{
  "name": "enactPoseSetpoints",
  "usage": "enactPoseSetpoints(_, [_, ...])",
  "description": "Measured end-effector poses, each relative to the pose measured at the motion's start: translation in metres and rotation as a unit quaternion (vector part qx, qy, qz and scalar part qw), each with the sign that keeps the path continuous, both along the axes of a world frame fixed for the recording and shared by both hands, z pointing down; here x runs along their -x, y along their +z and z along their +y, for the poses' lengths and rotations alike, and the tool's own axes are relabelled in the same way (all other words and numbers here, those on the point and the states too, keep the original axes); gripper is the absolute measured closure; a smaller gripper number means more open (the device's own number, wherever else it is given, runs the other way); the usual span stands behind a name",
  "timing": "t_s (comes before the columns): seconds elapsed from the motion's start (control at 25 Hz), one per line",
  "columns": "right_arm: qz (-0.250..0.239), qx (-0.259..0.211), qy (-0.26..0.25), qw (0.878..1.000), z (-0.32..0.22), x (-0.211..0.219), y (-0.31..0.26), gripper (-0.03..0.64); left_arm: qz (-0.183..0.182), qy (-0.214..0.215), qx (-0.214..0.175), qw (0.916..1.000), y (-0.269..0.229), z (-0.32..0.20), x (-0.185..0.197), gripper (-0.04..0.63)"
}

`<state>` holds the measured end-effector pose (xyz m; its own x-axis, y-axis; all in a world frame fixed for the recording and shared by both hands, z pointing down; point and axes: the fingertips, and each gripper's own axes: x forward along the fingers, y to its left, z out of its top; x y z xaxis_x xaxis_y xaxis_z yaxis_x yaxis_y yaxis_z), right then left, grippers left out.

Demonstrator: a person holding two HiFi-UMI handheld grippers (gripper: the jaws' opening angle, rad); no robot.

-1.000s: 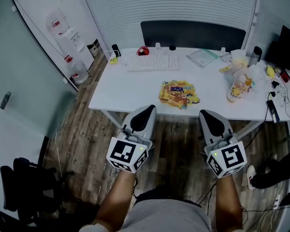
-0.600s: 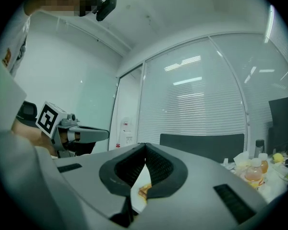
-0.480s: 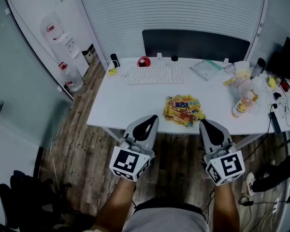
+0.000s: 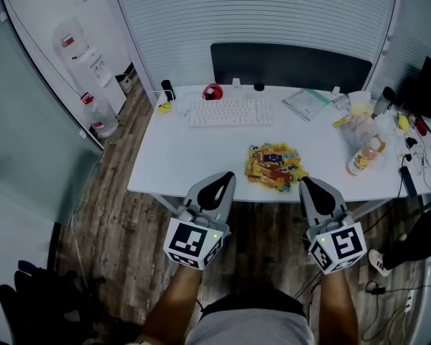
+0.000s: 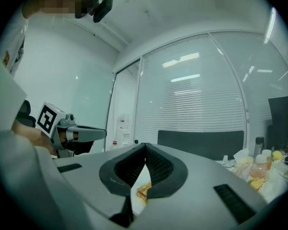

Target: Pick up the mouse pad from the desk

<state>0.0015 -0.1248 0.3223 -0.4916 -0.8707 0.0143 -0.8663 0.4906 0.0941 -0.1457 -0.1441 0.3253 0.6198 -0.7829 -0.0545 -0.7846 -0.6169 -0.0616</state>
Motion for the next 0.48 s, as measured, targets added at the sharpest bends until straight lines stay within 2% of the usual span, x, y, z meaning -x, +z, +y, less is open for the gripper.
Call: enactPoseSetpoints(0.48, [0.002, 0.001, 0.020, 1.000, -0.009, -0.014, 0.004, 0.604, 0.004, 0.008, 0.004, 1.0000, 0.003, -0.010, -0.004, 0.580])
